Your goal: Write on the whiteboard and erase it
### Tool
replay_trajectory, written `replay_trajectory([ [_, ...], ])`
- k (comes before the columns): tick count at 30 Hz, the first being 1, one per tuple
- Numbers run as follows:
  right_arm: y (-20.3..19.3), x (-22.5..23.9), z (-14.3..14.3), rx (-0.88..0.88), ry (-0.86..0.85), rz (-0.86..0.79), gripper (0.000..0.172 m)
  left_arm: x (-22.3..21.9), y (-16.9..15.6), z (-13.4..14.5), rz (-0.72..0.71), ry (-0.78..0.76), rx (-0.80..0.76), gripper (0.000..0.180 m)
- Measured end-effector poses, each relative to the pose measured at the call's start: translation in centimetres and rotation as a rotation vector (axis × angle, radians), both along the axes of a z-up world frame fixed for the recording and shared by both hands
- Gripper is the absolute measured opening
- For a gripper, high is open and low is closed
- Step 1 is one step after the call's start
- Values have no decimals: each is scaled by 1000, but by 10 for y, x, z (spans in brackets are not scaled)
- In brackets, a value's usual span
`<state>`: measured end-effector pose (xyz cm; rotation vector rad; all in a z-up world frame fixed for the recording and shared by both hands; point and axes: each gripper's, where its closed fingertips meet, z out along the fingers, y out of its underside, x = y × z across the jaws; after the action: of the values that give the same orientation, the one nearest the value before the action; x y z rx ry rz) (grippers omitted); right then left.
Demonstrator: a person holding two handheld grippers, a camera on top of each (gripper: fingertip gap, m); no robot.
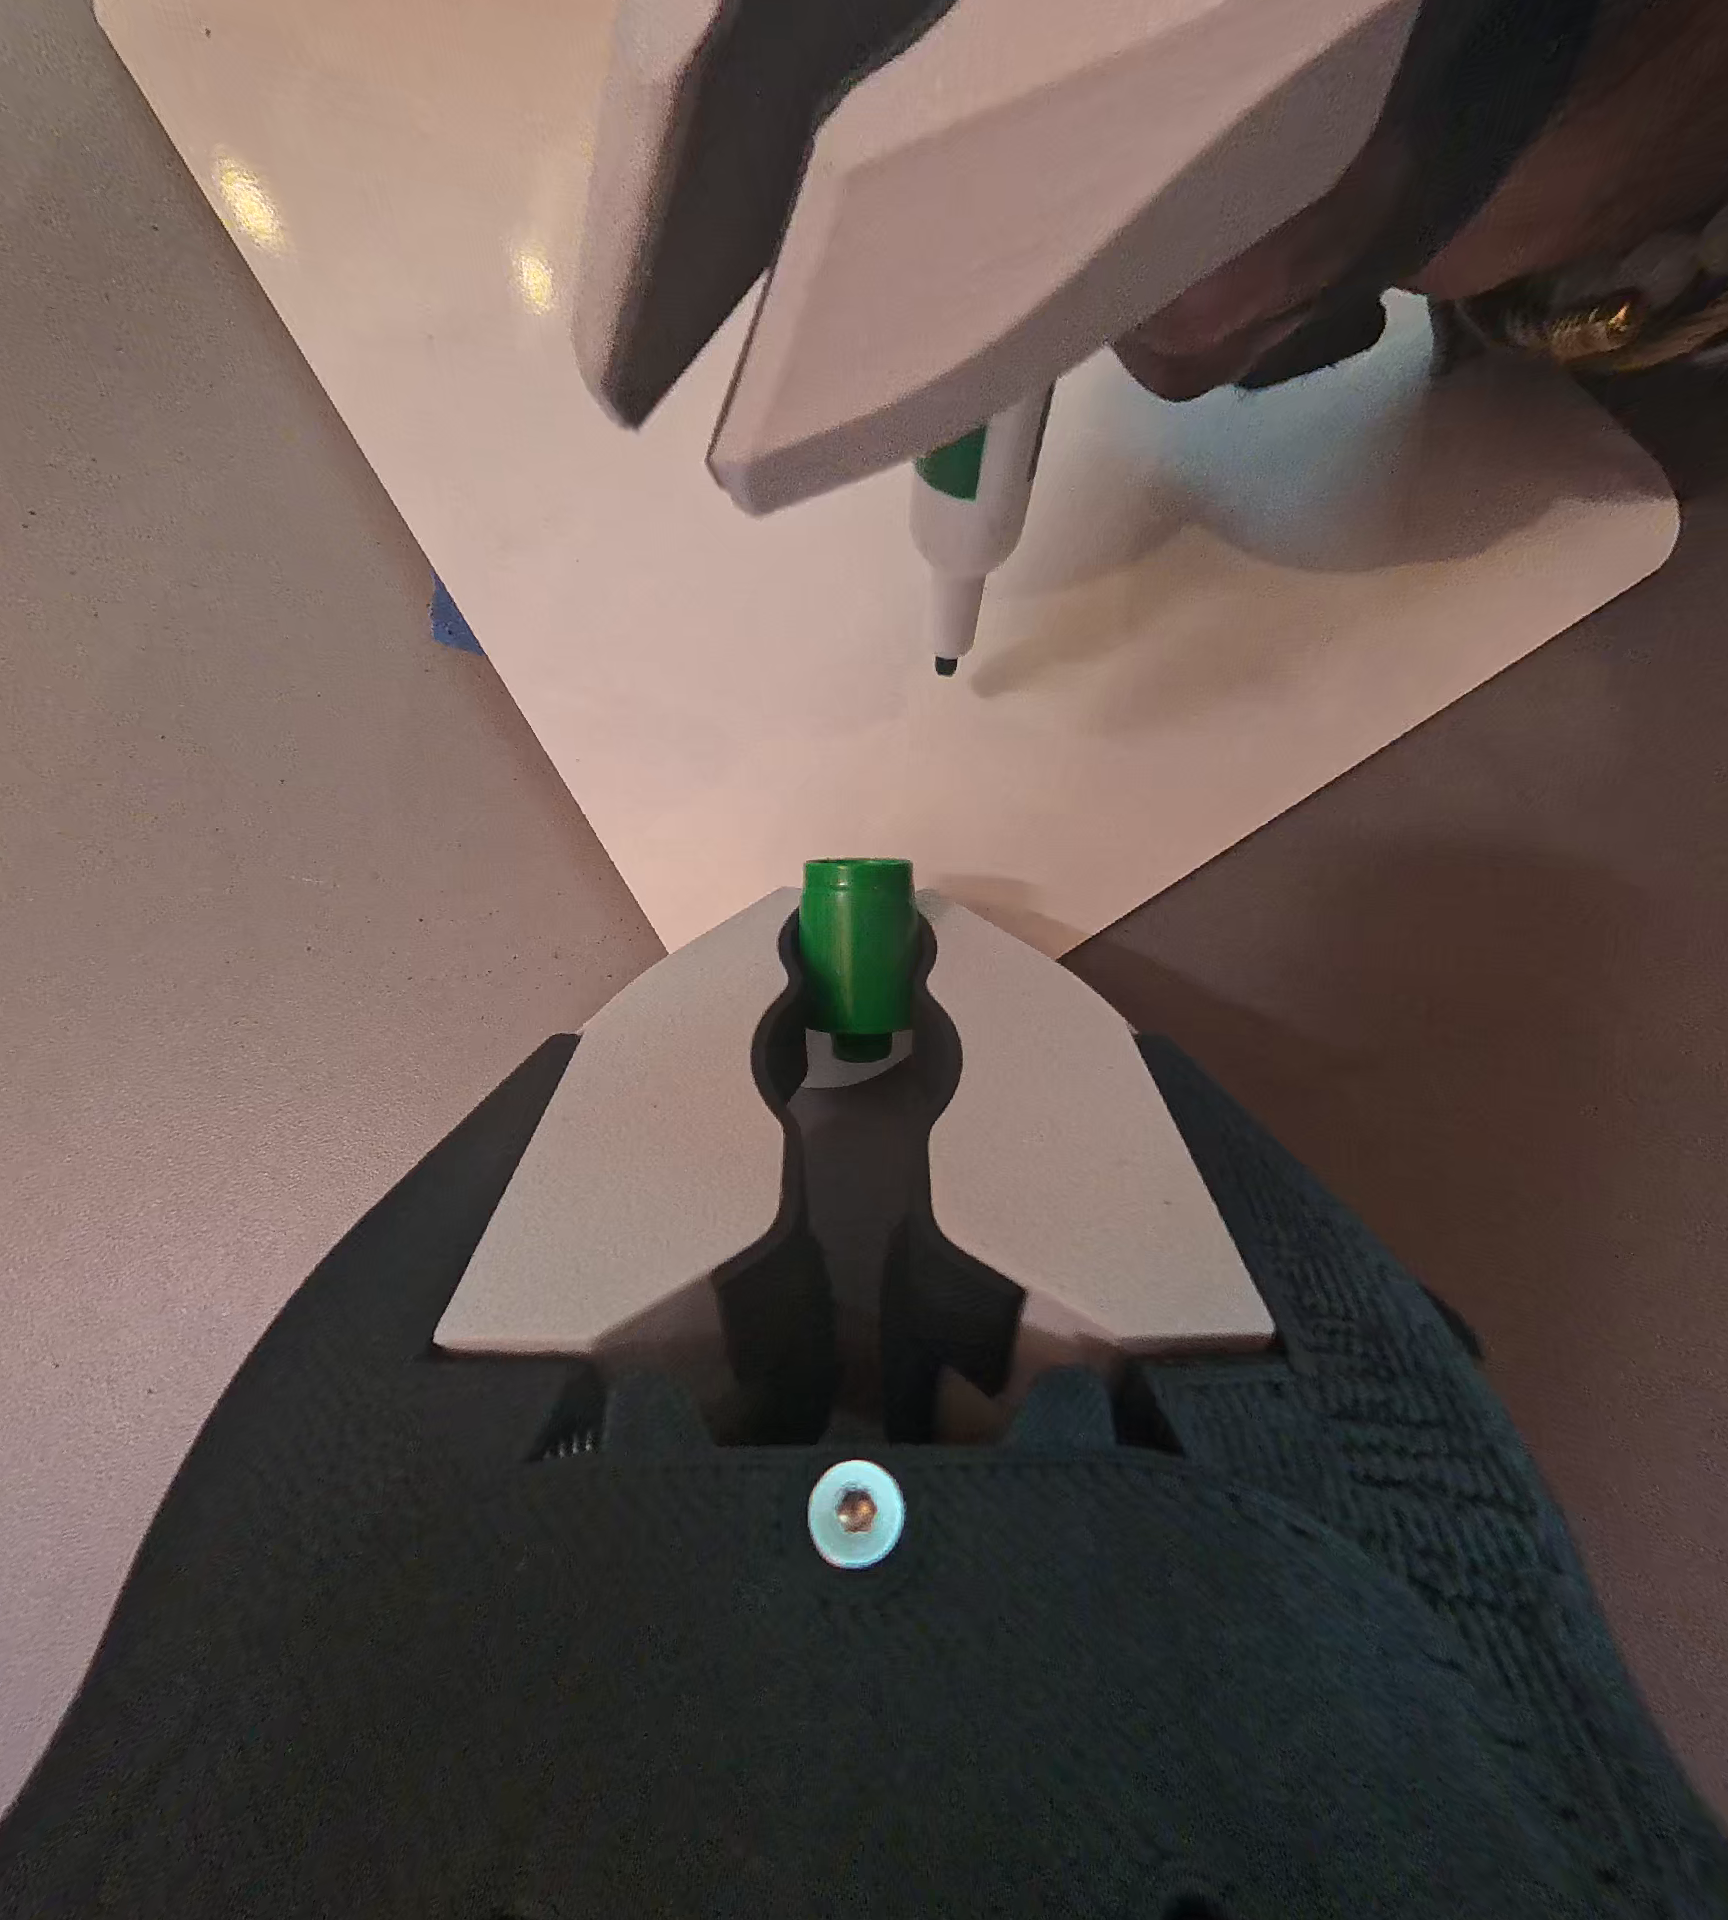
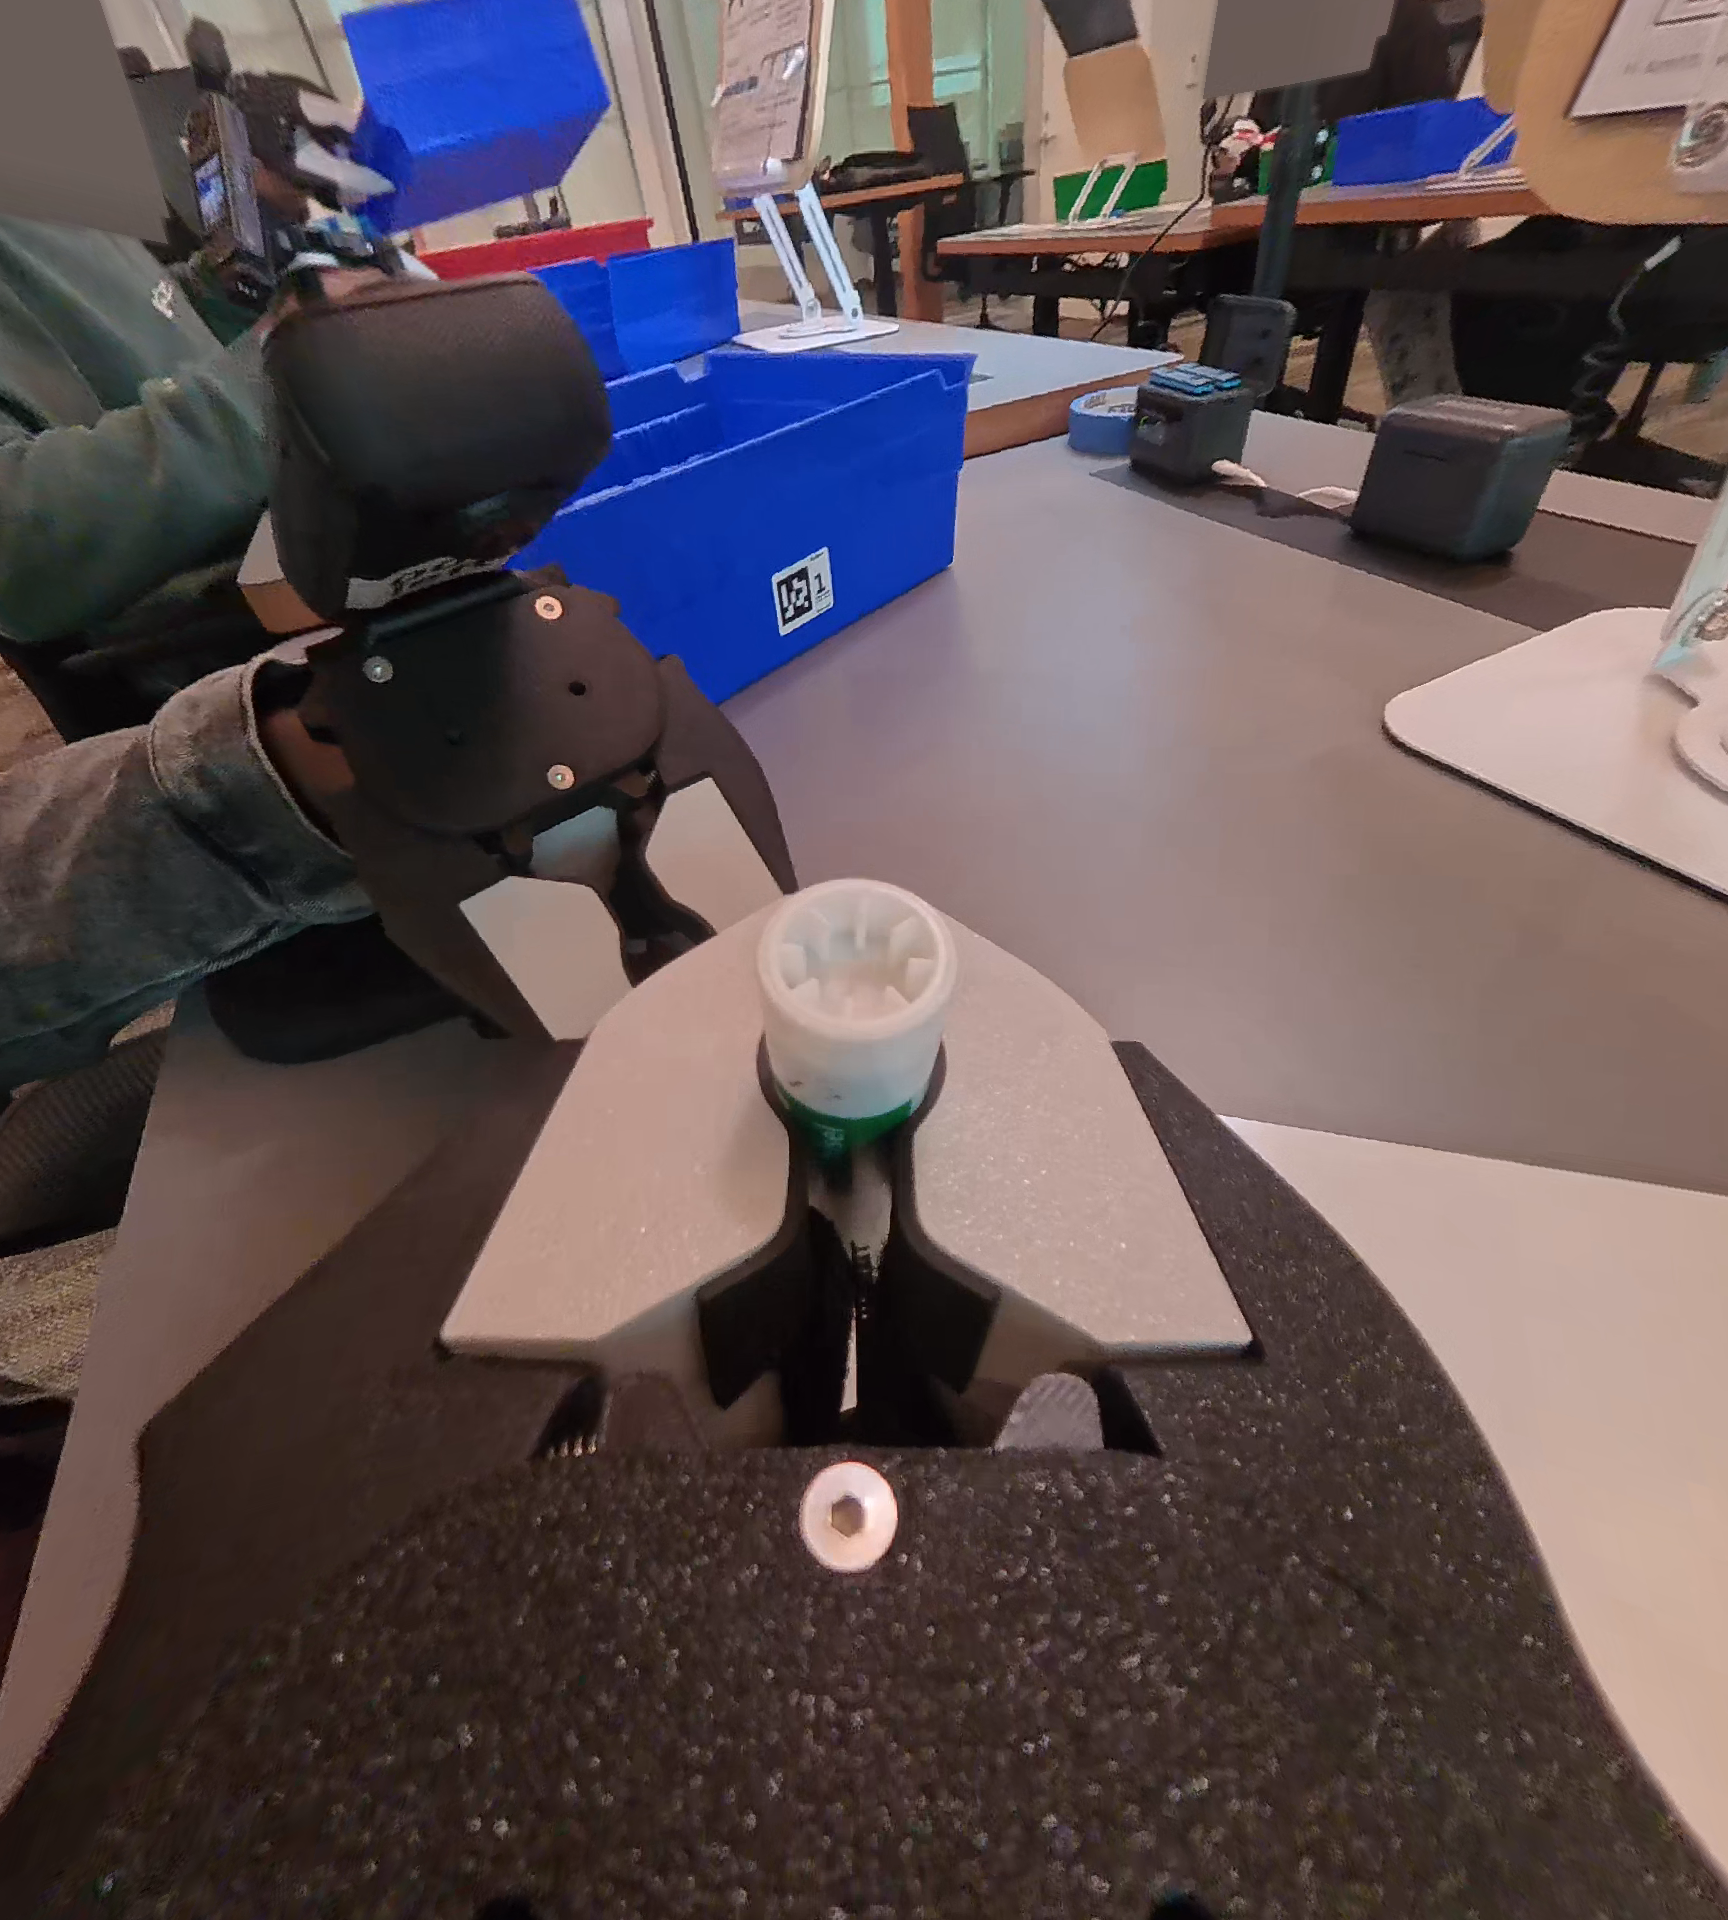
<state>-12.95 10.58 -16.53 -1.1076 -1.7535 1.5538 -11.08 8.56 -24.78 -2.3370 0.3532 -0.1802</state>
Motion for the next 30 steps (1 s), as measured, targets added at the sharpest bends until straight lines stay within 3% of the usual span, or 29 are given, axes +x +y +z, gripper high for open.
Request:
replay_trajectory([
  [12,-10,-3,-13,102,-55,22,11,0,0,0,-1,12,4,15],
  [19,-29,5,-16,76,-78,72,11,0,0,0,0,5,1,15],
  [26,10,28,-19,117,-112,-37,11,-1,0,-1,-1,10,3,15],
  [30,-12,39,-18,76,-115,21,11,-1,0,-1,-2,12,3,15],
])
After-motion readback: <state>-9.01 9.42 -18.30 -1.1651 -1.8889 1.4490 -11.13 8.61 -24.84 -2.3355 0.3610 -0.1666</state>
